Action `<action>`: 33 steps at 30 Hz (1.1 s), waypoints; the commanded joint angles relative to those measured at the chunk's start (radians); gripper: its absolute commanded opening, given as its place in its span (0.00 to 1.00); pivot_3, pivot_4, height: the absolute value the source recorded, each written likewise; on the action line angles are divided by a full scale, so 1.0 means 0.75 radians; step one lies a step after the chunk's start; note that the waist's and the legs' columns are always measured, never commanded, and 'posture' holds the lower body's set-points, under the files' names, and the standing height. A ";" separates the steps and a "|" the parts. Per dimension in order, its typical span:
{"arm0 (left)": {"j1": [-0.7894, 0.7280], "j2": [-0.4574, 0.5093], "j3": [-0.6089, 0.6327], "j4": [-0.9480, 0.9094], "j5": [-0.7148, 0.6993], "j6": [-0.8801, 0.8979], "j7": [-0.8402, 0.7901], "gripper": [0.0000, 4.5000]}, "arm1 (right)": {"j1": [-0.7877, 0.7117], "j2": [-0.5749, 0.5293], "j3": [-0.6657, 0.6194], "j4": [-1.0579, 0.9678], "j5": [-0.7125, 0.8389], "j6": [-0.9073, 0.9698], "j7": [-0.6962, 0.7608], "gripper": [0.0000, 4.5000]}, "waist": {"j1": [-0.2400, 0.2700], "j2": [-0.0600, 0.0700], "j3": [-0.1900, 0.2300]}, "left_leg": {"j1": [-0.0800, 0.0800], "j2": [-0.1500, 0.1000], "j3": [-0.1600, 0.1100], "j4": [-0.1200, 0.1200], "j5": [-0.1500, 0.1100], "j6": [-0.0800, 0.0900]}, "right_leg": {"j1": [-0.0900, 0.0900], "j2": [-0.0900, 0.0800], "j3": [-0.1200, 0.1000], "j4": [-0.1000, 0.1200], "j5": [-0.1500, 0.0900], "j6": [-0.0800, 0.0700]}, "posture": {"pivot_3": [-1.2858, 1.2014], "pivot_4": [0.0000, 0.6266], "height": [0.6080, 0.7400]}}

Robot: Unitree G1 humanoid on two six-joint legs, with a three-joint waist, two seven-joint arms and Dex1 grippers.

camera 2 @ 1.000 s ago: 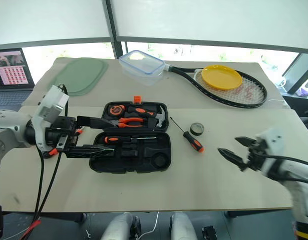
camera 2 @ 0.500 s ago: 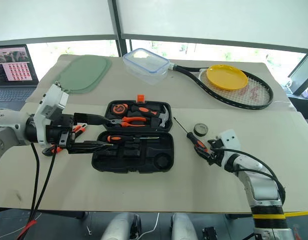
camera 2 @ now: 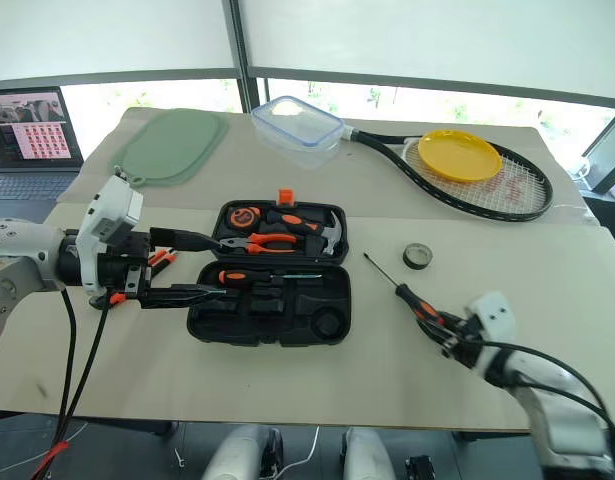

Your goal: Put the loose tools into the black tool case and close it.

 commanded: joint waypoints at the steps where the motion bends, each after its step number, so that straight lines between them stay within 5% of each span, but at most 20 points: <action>1: 0.018 0.031 0.015 0.005 0.009 -0.032 -0.026 1.00 | 0.011 -0.102 -0.164 -0.134 0.189 0.063 0.155 0.22 | -0.011 0.000 0.000 | 0.001 0.000 0.000 0.000 0.000 0.000 | 0.000 0.002 0.001 0.000 0.000 -0.001 | 0.52 0.24 0.99; 4: 0.075 0.072 0.041 0.018 0.014 -0.049 -0.078 1.00 | -0.089 -0.222 -0.181 -0.140 0.295 0.110 0.300 0.22 | -0.030 0.000 0.000 | 0.003 0.003 0.000 -0.001 0.001 -0.002 | 0.000 0.006 0.003 0.000 0.001 -0.002 | 0.52 0.24 0.99; 8: 0.147 0.122 0.091 -0.004 -0.006 -0.055 -0.110 1.00 | -0.433 -0.290 0.088 -0.070 0.249 0.077 0.459 0.22 | -0.041 0.001 0.001 | 0.004 0.004 0.002 -0.002 0.001 -0.002 | -0.002 0.008 0.008 0.000 0.001 -0.004 | 0.52 0.24 0.99; 16: 0.259 0.188 0.200 -0.072 -0.028 -0.038 -0.110 1.00 | -1.089 0.017 0.692 0.271 -0.131 -0.061 0.527 0.22 | -0.028 0.000 0.004 | 0.000 0.007 0.004 -0.002 0.002 -0.004 | -0.007 0.010 0.006 0.000 0.002 -0.006 | 0.52 0.24 0.99; 23: 0.381 0.199 0.321 -0.151 -0.061 0.000 -0.074 1.00 | -1.253 0.166 0.866 0.583 -0.336 -0.252 0.566 0.22 | -0.004 0.001 0.005 | -0.004 0.006 0.006 0.000 0.002 -0.005 | -0.008 0.009 0.005 -0.002 0.002 -0.005 | 0.52 0.24 0.99; 33: 0.427 0.204 0.379 -0.192 -0.092 0.019 -0.018 1.00 | -1.275 0.204 0.883 0.742 -0.434 -0.401 0.606 0.22 | -0.013 0.002 0.006 | -0.002 0.006 0.005 -0.001 0.003 -0.006 | -0.007 0.009 0.003 0.000 0.002 -0.006 | 0.52 0.24 0.99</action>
